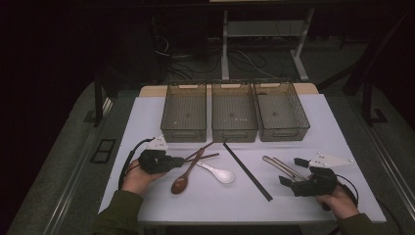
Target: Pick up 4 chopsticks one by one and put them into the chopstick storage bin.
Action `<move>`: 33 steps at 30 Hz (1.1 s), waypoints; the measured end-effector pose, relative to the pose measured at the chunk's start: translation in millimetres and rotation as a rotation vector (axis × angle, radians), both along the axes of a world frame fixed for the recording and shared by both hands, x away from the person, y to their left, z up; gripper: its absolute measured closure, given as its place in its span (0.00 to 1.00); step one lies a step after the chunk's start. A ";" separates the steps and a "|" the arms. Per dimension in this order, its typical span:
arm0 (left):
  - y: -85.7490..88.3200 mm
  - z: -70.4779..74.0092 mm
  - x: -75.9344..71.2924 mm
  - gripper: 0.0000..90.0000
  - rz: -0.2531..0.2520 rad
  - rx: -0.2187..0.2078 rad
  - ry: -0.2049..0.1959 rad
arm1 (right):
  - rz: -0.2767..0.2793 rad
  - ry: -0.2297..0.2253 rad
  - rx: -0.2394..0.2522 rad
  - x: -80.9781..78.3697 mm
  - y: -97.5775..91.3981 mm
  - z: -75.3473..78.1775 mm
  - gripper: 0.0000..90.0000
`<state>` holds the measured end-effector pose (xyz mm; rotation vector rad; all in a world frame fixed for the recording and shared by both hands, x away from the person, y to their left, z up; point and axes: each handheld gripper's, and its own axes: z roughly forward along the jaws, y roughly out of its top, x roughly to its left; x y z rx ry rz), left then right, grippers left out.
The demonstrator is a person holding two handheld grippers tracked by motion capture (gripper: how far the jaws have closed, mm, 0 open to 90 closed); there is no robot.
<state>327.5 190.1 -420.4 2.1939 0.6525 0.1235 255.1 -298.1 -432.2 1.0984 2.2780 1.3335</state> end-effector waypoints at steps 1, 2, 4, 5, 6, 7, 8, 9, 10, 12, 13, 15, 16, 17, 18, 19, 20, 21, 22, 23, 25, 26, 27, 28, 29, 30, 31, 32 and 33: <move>0.2 0.8 0.0 0.93 0.002 -0.001 -0.001 | 0.000 0.001 0.000 0.4 0.1 -0.3 0.10; -0.1 1.7 -0.2 0.93 0.007 -0.002 -0.002 | 0.000 0.005 -0.002 0.5 0.1 -0.6 0.10; -0.2 4.2 0.1 0.93 0.015 -0.003 -0.007 | -0.004 0.005 -0.004 0.7 0.6 -1.1 0.10; -0.4 5.3 0.1 0.93 0.023 -0.009 -0.009 | -0.005 0.003 -0.006 0.6 1.0 -1.5 0.10; -0.2 6.7 0.5 0.93 0.027 -0.008 -0.010 | 0.001 -0.003 -0.014 0.8 2.1 -2.6 0.10; -0.3 7.8 0.6 0.93 0.036 -0.013 -0.009 | 0.001 -0.003 -0.014 0.8 2.1 -2.6 0.10; -0.5 8.9 0.8 0.93 0.042 -0.018 -0.009 | 0.003 -0.001 -0.016 0.7 3.0 -3.3 0.10; -0.1 10.2 1.2 0.93 0.045 -0.016 -0.011 | 0.004 0.000 -0.029 1.2 3.7 -4.6 0.10; -0.4 11.1 1.3 0.93 0.051 -0.021 -0.011 | 0.004 0.000 -0.029 1.2 3.7 -4.6 0.10; -0.3 13.3 1.4 0.93 0.055 -0.025 -0.015 | 0.000 0.005 -0.027 2.3 3.2 -5.9 0.10; -0.3 14.3 1.3 0.93 0.063 -0.029 -0.015 | -0.003 0.008 -0.023 2.8 2.5 -6.4 0.10; 0.4 16.5 1.9 0.93 0.069 -0.026 -0.017 | -0.010 0.011 -0.021 4.0 0.9 -7.6 0.10; 0.4 17.2 2.0 0.93 0.077 -0.035 -0.015 | -0.018 0.015 -0.020 4.4 0.4 -8.2 0.10; 0.7 17.9 2.6 0.93 0.080 -0.038 -0.017 | -0.021 0.017 -0.018 4.9 0.0 -8.7 0.10; 0.6 18.6 2.8 0.93 0.085 -0.037 -0.018 | -0.026 0.019 -0.016 5.3 -0.1 -9.1 0.10; 0.6 19.2 3.1 0.93 0.087 -0.037 -0.019 | -0.030 0.022 -0.016 5.6 0.0 -9.3 0.10; 0.4 19.8 3.3 0.93 0.090 -0.039 -0.021 | -0.029 0.025 -0.014 5.9 0.0 -9.4 0.10; 0.1 20.2 3.7 0.93 0.091 -0.037 -0.025 | -0.026 0.029 -0.012 6.0 0.0 -9.5 0.10; -0.1 20.8 4.4 0.93 0.092 -0.032 -0.027 | -0.026 0.029 -0.015 6.0 0.2 -9.7 0.10; -0.4 21.5 4.9 0.93 0.096 -0.034 -0.028 | -0.027 0.029 -0.016 5.6 0.6 -9.7 0.10; -1.1 23.6 6.3 0.93 0.106 -0.037 -0.034 | -0.028 0.027 -0.018 5.3 0.8 -9.6 0.10; -1.4 25.2 7.4 0.93 0.112 -0.038 -0.036 | -0.029 0.026 -0.018 5.2 0.8 -9.6 0.10; -1.5 26.2 8.2 0.93 0.114 -0.037 -0.040 | -0.029 0.027 -0.017 5.3 0.8 -9.6 0.10; -1.6 27.2 9.1 0.93 0.116 -0.037 -0.044 | -0.029 0.026 -0.018 5.4 0.6 -9.6 0.10; -1.9 28.2 10.0 0.93 0.119 -0.037 -0.046 | -0.030 0.025 -0.018 5.6 0.4 -9.7 0.10; -2.0 28.9 11.2 0.93 0.123 -0.040 -0.051 | -0.030 0.026 -0.019 5.7 0.3 -9.6 0.10; -2.2 29.5 12.3 0.93 0.125 -0.045 -0.050 | -0.031 0.026 -0.018 5.6 0.3 -9.6 0.10; -2.5 30.0 13.6 0.93 0.125 -0.047 -0.049 | -0.032 0.024 -0.019 5.5 0.4 -9.5 0.10; -3.0 30.1 14.8 0.93 0.128 -0.052 -0.048 | -0.034 0.023 -0.019 5.5 0.4 -9.5 0.10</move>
